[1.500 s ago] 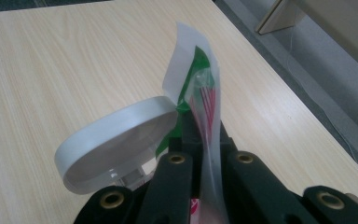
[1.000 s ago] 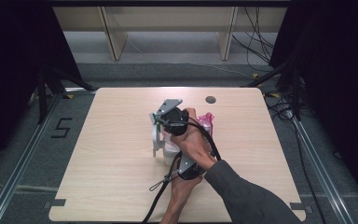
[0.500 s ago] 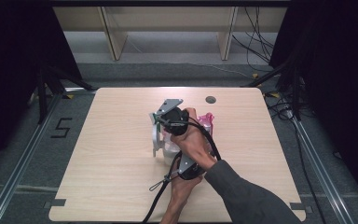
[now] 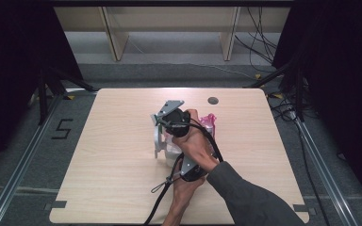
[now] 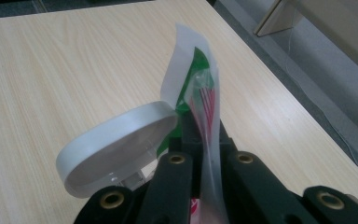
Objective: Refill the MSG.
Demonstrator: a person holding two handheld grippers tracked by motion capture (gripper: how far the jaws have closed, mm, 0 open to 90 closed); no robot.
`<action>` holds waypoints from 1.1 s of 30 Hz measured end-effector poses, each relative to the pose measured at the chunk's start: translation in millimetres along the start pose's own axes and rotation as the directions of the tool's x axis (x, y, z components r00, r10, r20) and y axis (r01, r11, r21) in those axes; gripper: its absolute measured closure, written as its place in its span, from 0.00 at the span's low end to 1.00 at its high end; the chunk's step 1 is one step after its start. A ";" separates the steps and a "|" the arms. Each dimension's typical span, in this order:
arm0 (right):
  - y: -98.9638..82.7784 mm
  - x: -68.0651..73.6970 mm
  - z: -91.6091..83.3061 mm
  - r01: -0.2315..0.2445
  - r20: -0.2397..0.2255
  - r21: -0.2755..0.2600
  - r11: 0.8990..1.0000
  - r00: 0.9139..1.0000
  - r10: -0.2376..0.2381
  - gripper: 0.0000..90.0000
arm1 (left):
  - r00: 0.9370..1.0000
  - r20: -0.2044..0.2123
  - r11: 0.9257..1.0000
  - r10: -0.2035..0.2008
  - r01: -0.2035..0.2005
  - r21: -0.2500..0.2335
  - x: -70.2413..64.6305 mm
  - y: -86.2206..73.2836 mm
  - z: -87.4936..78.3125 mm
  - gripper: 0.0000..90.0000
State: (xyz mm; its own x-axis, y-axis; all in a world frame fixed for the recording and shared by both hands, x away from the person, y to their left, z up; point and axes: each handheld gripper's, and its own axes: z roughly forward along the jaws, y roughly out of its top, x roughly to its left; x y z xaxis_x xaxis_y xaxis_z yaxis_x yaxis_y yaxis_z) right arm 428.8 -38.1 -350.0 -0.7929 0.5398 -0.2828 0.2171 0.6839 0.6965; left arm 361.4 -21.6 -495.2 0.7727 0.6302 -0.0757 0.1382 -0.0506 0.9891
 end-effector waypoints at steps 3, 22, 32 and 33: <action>-0.1 0.6 -0.4 -0.018 -0.001 0.007 1.000 1.000 0.018 1.00 | 0.998 0.027 0.999 -0.049 0.049 0.006 -3.3 -0.9 0.5 0.83; 0.8 1.8 2.1 -0.016 0.007 0.013 1.000 1.000 0.016 1.00 | 1.000 0.000 1.000 -0.004 0.004 -0.012 -2.6 1.9 -0.3 0.83; -0.5 -0.1 0.1 -0.019 0.002 0.003 1.000 1.000 0.019 1.00 | 0.993 0.029 0.992 -0.116 0.118 -0.053 -8.4 -1.2 4.9 0.83; -0.4 -1.3 -0.3 -0.007 -0.005 -0.003 1.000 1.000 0.007 1.00 | 0.993 0.030 0.992 -0.115 0.117 -0.052 -8.5 -1.4 5.2 0.83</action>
State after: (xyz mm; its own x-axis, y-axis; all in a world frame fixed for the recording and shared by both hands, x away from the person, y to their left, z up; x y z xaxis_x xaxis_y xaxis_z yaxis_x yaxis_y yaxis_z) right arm 429.6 -39.2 -349.6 -0.7940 0.5423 -0.2748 0.2208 0.6784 0.7007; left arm 357.9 -30.9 -496.6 0.7697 0.6085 -0.1929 0.1947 0.0639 0.9788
